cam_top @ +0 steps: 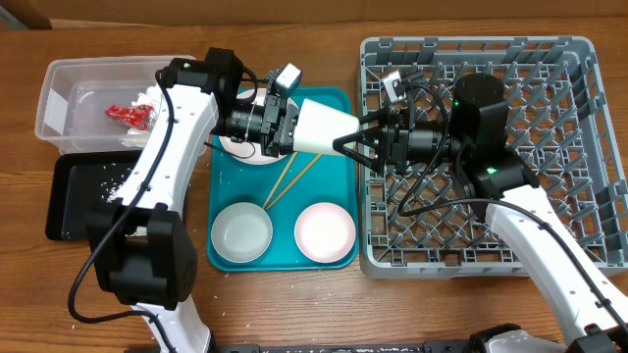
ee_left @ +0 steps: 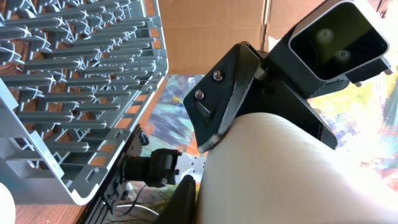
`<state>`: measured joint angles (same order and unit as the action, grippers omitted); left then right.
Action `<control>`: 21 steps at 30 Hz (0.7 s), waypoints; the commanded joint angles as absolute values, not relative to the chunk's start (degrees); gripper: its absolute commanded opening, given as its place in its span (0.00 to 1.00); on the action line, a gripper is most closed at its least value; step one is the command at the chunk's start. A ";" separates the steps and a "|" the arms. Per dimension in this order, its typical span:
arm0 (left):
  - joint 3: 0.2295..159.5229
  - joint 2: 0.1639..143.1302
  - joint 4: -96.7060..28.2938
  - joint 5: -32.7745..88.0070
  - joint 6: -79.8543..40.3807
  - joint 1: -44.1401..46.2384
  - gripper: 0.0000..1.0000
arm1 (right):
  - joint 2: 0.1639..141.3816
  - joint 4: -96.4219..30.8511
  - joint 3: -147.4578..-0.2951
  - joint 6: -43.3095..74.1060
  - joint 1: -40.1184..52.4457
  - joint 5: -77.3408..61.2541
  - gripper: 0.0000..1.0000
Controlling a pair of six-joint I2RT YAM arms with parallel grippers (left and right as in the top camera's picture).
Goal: Sort waste into correct bins and load items into the dishwasher
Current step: 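Lift the white cup and hand it to the right gripper, then place the white cup upside down in the dish rack with the right gripper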
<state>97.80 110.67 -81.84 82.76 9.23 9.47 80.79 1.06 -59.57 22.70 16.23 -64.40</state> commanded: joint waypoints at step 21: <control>98.74 109.38 -78.94 78.74 11.18 6.66 0.31 | 80.62 -13.47 -59.86 22.33 -0.86 -63.24 0.40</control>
<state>97.80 110.67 -80.20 80.60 9.63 7.03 80.88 -9.78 -59.57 22.55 1.19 -65.76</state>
